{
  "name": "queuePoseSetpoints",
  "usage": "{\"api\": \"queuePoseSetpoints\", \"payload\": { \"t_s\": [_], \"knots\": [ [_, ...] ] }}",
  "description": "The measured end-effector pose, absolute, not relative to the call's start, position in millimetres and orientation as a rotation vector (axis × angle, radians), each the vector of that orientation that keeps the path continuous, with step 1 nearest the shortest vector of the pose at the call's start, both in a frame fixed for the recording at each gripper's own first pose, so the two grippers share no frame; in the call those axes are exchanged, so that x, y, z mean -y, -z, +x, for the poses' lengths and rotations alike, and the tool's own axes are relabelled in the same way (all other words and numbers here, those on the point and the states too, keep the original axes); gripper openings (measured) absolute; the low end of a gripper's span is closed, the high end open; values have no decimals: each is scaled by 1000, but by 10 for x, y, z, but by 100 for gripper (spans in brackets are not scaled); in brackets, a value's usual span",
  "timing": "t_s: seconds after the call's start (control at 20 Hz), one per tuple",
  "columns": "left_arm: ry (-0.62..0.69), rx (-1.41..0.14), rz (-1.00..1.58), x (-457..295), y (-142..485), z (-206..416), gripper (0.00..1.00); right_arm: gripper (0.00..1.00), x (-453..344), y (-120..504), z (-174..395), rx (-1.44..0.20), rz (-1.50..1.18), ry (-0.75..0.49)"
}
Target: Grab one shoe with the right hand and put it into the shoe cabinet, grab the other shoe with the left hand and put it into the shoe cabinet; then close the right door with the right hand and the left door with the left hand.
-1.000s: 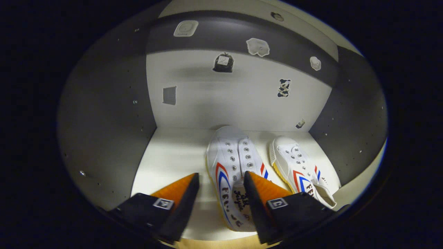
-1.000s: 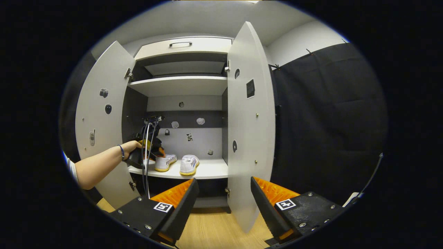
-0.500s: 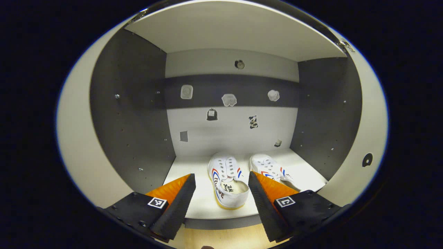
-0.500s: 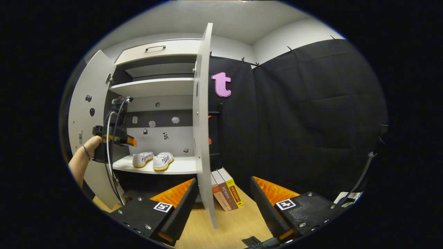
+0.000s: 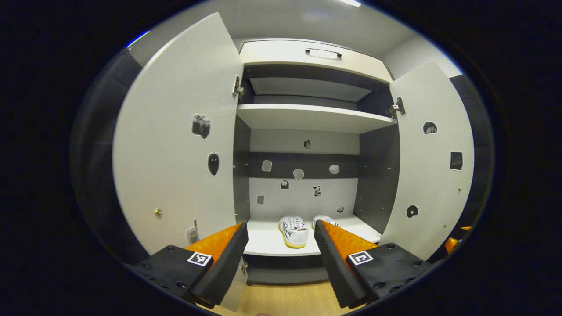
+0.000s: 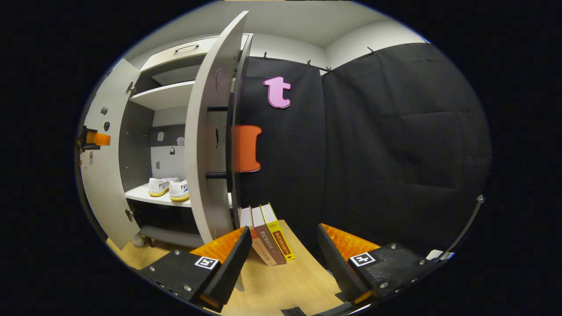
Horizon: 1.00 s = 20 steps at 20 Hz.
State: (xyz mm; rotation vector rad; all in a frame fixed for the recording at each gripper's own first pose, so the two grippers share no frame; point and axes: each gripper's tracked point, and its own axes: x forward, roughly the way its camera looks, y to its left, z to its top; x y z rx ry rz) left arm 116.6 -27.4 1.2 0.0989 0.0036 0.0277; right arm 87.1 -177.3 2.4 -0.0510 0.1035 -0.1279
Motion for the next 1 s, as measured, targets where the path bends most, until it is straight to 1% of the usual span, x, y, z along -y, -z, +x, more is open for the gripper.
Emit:
{"api": "queuePoseSetpoints", "payload": {
  "t_s": [0.15,0.2,0.25,0.3,0.35,0.5,0.65,0.7,0.75,0.8,1.0],
  "knots": [
    [-71,19,104,154,0,651,95,93,1685,175,1164,-134,-25,72],
    [-81,12,89,122,41,514,99,93,1640,231,1212,-140,-25,54],
    [-90,2,80,72,91,359,97,93,1595,262,1235,-143,-27,34],
    [-105,-1,78,-6,120,215,99,93,1582,268,1253,-142,-26,25],
    [-126,3,79,-105,122,96,97,93,1547,264,1261,-141,-16,11],
    [-213,10,99,-464,121,-227,97,92,1474,293,1258,-145,3,-18],
    [-289,0,108,-806,134,-400,97,90,1375,312,1244,-158,13,-34],
    [-309,-4,106,-903,138,-443,99,89,1310,328,1233,-160,10,-46],
    [-328,-6,106,-1012,136,-468,97,89,1227,330,1208,-162,5,-61],
    [-346,-4,107,-1111,125,-501,98,89,1132,339,1202,-162,0,-74],
    [-343,6,101,-1363,66,-483,99,88,711,386,1227,-169,20,-113]
  ]
}}
